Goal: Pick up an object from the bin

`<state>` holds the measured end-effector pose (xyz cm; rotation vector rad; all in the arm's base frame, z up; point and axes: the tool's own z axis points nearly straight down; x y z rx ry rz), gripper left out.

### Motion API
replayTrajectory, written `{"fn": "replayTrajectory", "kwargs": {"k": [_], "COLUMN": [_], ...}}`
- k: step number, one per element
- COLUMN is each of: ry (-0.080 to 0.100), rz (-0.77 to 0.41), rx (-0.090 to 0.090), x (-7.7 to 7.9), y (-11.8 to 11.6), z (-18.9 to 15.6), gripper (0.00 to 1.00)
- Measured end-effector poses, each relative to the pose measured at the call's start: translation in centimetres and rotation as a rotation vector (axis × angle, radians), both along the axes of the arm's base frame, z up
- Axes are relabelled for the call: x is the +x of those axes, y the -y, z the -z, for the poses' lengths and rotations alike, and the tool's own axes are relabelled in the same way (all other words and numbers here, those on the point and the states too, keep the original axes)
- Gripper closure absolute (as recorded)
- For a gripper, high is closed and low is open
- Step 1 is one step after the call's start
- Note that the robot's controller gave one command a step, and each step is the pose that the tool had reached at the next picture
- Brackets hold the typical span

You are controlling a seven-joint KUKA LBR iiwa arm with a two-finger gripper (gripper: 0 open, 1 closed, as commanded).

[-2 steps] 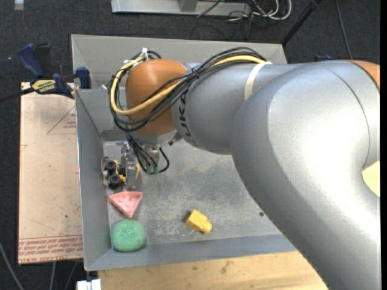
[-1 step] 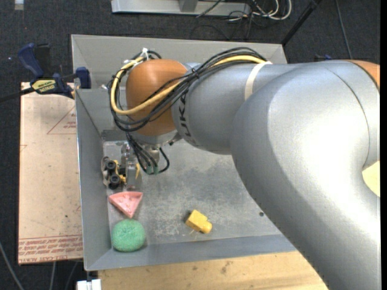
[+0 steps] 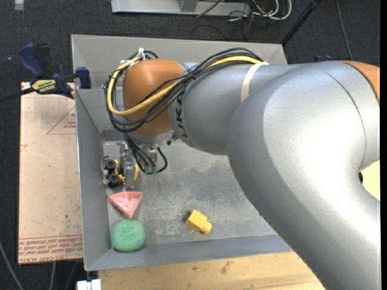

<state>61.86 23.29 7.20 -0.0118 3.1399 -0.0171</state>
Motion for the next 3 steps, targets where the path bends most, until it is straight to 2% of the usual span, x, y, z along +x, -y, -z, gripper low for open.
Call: {"fn": "replayTrajectory", "kwargs": {"k": [1, 2, 3], "ry": [0.009, 0.0, 0.0], "rz": [-0.01, -0.016, -0.035], "rx": [0.013, 0.014, 0.012], "x": [-2.2, -2.0, -6.9], "y": [1.0, 1.4, 4.7], "z": [-0.1, -0.1, -1.2], "gripper": [1.0, 1.0, 0.0]}}
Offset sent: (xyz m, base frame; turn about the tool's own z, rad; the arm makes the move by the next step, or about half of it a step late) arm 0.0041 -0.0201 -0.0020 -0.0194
